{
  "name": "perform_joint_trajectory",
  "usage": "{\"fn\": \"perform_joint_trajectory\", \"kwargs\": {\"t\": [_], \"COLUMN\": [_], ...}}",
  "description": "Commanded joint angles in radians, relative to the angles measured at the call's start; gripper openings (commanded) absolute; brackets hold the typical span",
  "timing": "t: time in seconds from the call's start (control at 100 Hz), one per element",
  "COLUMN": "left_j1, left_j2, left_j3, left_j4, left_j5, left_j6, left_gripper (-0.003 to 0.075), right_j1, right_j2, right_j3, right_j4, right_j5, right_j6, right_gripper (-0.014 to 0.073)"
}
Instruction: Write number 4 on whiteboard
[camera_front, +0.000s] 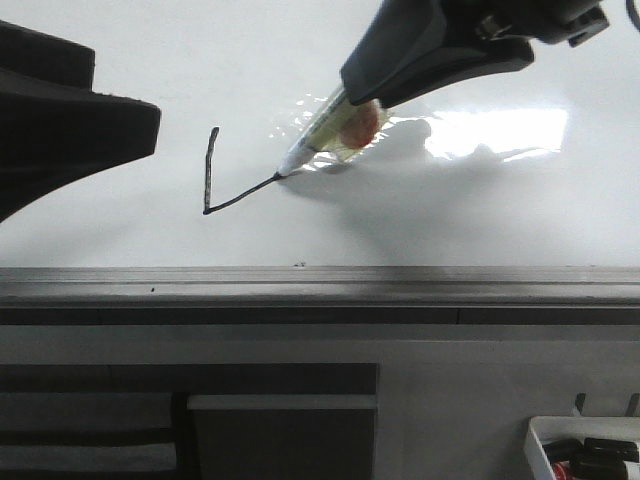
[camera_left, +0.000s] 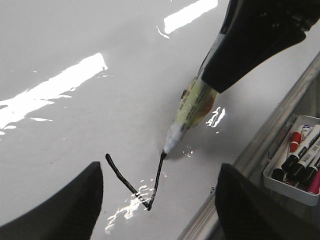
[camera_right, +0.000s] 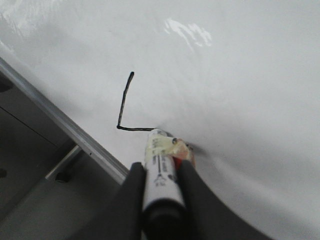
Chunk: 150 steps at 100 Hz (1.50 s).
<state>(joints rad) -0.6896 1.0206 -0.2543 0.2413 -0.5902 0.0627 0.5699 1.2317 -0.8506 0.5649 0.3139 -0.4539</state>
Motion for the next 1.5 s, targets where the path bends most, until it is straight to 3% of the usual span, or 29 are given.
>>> {"fn": "perform_joint_trajectory", "kwargs": {"t": [0.0, 0.26, 0.57, 0.8, 1.03, 1.19, 1.49], "left_j1": [0.002, 0.002, 0.002, 0.002, 0.002, -0.025, -0.033], "left_j2": [-0.014, -0.014, -0.014, -0.014, -0.014, 0.032, 0.146], "left_j3": [-0.024, -0.024, -0.024, -0.024, -0.024, -0.024, -0.024], "left_j4": [-0.018, -0.018, -0.018, -0.018, 0.03, 0.159, 0.075], "left_j5": [-0.074, -0.074, -0.074, -0.076, -0.076, -0.053, -0.173], "left_j6": [-0.002, -0.002, -0.002, -0.002, -0.001, -0.001, -0.001], "left_gripper": [0.0437, 0.0437, 0.0437, 0.0437, 0.0437, 0.0437, 0.0437], "right_j1": [-0.024, 0.081, 0.022, 0.019, 0.022, 0.093, 0.194], "right_j2": [-0.029, -0.046, 0.025, 0.037, 0.012, -0.029, -0.029], "right_j3": [-0.02, -0.099, -0.143, -0.038, -0.033, -0.066, -0.1], "right_j4": [-0.015, -0.018, -0.037, 0.0, 0.02, 0.017, -0.009], "right_j5": [-0.039, -0.053, -0.014, 0.039, 0.028, 0.073, 0.122], "right_j6": [-0.009, -0.011, -0.011, -0.011, -0.011, -0.026, -0.026], "right_gripper": [-0.0061, -0.0061, -0.0061, -0.0061, -0.0061, -0.0061, -0.0061]}}
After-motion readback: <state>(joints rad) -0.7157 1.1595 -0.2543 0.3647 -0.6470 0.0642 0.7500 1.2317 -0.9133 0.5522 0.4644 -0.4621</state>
